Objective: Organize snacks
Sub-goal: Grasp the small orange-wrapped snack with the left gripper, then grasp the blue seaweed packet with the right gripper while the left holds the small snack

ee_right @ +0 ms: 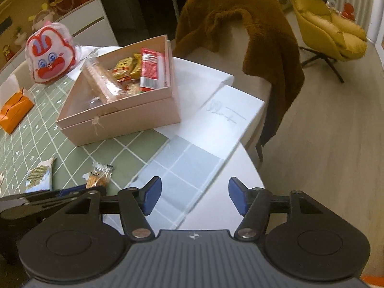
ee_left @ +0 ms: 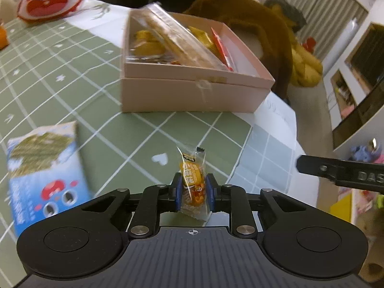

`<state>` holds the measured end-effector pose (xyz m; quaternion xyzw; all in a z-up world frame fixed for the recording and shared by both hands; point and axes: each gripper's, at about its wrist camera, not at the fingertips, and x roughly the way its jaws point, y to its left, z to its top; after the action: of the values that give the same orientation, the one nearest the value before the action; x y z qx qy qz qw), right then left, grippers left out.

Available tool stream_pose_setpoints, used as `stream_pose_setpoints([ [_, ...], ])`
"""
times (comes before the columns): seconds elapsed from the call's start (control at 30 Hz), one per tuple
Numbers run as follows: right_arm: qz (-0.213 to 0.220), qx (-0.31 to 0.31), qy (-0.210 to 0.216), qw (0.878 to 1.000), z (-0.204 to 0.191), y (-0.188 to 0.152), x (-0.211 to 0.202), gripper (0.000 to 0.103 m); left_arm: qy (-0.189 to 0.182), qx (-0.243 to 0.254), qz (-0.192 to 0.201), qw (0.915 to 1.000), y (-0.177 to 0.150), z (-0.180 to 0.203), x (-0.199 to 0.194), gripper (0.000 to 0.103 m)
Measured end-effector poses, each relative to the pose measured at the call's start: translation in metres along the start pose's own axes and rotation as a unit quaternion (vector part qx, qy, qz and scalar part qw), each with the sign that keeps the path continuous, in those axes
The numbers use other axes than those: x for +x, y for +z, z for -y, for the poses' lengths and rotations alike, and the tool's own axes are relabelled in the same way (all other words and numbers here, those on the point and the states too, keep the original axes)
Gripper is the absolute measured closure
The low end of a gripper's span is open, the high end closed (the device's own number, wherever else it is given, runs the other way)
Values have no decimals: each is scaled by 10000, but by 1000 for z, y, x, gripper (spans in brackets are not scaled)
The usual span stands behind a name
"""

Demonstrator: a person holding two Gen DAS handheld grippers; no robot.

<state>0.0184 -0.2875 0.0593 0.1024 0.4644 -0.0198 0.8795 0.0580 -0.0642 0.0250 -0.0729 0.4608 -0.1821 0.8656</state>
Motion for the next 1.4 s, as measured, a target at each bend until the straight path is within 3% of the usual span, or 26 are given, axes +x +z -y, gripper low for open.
stream_pose_setpoints([
  [0.17,-124,-379,151,9991,-34,-1,7,35,-120,-686,454,9965,-8,-37,-44,78],
  [0.33,-351,-738,579,9950,-74,-11,15,35,568,-1322,1109,9834,-14,-96,-87,79],
  [0.43,-451,-1029,796,9905,-98,-19,17,35,933,-1940,1206,9691,-20,-135,-96,79],
  [0.5,-516,-1193,895,9875,-111,-23,18,35,934,-2194,1141,9644,-23,-152,-93,79],
  [0.77,-690,-1606,1297,9760,-150,-23,21,33,-39,-2156,617,9745,-32,-147,-64,79],
  [1.03,-863,-2174,1247,9642,-199,-17,48,31,378,-2356,700,9686,-42,-162,-80,79],
  [1.2,-1085,-1935,1312,9662,-211,-13,69,17,464,-2208,639,9721,-48,-156,-85,79],
  [1.4,-1069,-2132,1165,9641,-225,-12,76,12,521,-2211,632,9718,-50,-157,-88,79],
])
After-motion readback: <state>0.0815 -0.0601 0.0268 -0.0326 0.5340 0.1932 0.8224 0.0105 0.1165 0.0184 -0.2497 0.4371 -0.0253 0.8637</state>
